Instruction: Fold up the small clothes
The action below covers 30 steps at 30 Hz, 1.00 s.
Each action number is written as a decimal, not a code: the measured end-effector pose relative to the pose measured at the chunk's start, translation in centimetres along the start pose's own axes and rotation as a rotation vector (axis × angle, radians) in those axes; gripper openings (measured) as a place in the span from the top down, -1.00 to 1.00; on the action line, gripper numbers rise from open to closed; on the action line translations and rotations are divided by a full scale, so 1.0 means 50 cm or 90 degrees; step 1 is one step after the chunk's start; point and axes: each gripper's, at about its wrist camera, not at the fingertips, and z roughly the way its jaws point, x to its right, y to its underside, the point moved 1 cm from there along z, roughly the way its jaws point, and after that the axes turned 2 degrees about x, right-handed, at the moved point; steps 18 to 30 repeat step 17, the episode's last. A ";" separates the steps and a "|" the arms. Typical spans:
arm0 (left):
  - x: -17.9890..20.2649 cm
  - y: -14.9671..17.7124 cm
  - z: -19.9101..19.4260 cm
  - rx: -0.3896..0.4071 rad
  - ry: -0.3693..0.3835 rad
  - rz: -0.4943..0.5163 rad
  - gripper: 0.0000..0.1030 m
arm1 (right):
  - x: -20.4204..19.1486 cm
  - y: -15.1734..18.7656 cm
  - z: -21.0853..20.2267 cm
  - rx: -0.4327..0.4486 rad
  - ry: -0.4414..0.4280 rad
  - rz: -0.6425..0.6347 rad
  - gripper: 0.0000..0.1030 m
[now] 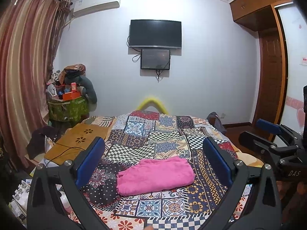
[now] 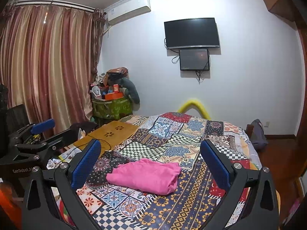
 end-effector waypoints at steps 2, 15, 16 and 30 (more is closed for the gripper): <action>0.000 0.001 0.001 -0.002 0.001 -0.001 -0.99 | 0.000 -0.001 -0.001 0.000 0.000 0.000 -0.99; 0.001 0.005 0.005 -0.009 0.006 -0.003 -0.99 | 0.002 -0.003 0.002 -0.004 0.001 0.004 -0.99; 0.002 0.005 0.005 -0.010 0.005 -0.002 -0.99 | 0.001 -0.003 0.002 -0.005 0.001 0.004 -0.99; 0.003 0.006 0.006 -0.011 0.004 -0.001 -0.99 | 0.002 -0.004 0.003 -0.005 0.000 0.005 -0.99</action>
